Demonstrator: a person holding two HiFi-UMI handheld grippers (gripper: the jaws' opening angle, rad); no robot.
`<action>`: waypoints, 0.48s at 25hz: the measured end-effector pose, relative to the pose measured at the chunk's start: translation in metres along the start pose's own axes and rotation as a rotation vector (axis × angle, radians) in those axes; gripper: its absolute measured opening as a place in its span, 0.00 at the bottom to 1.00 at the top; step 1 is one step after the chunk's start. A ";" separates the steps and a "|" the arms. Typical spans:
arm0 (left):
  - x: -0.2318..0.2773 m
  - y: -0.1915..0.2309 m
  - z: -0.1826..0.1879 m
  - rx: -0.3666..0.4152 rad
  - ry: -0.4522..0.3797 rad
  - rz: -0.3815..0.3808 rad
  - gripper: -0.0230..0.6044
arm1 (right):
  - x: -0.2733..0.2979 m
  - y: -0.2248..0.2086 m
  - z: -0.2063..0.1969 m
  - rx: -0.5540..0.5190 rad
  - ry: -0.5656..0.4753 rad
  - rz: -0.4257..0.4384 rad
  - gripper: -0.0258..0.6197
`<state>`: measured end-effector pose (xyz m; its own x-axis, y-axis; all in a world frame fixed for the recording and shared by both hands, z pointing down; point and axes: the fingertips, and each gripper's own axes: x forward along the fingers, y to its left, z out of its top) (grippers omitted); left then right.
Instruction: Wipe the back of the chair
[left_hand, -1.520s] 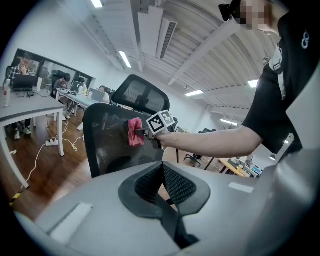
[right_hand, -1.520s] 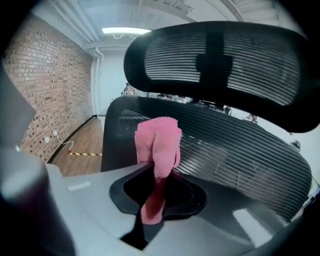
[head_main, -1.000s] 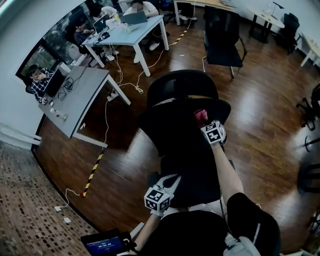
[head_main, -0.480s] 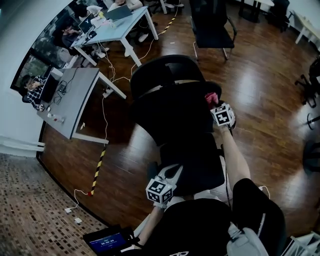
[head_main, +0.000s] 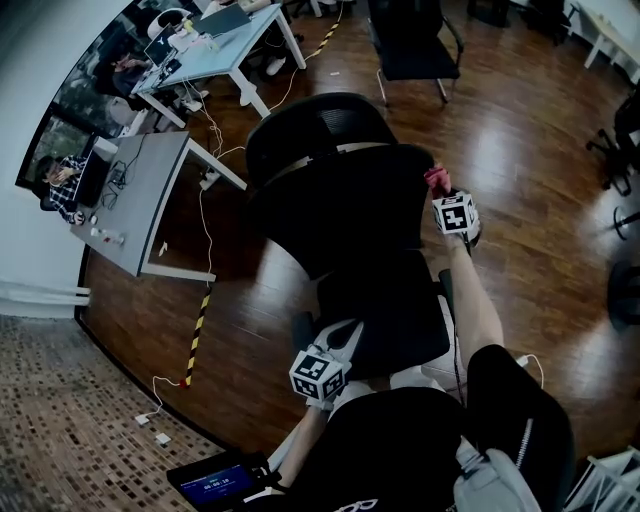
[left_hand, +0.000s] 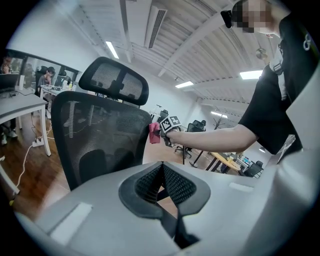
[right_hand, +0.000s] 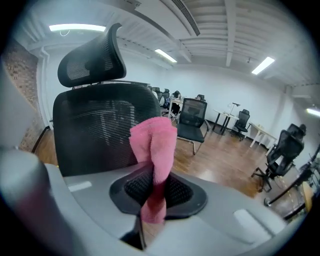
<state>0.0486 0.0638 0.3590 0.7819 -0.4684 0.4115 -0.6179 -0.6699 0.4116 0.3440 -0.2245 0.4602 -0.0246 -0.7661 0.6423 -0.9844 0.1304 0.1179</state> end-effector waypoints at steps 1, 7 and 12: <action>0.000 0.000 -0.001 -0.001 -0.001 -0.001 0.03 | -0.001 -0.005 -0.004 0.016 0.007 -0.016 0.11; -0.005 -0.001 -0.008 -0.015 -0.007 -0.008 0.03 | 0.003 -0.003 -0.017 0.021 0.033 -0.025 0.11; -0.013 0.007 -0.017 -0.029 -0.010 -0.006 0.03 | 0.016 0.047 -0.012 -0.050 0.036 0.037 0.11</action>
<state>0.0331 0.0750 0.3705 0.7865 -0.4702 0.4003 -0.6149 -0.6559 0.4378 0.2989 -0.2233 0.4851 -0.0540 -0.7370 0.6737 -0.9729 0.1906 0.1306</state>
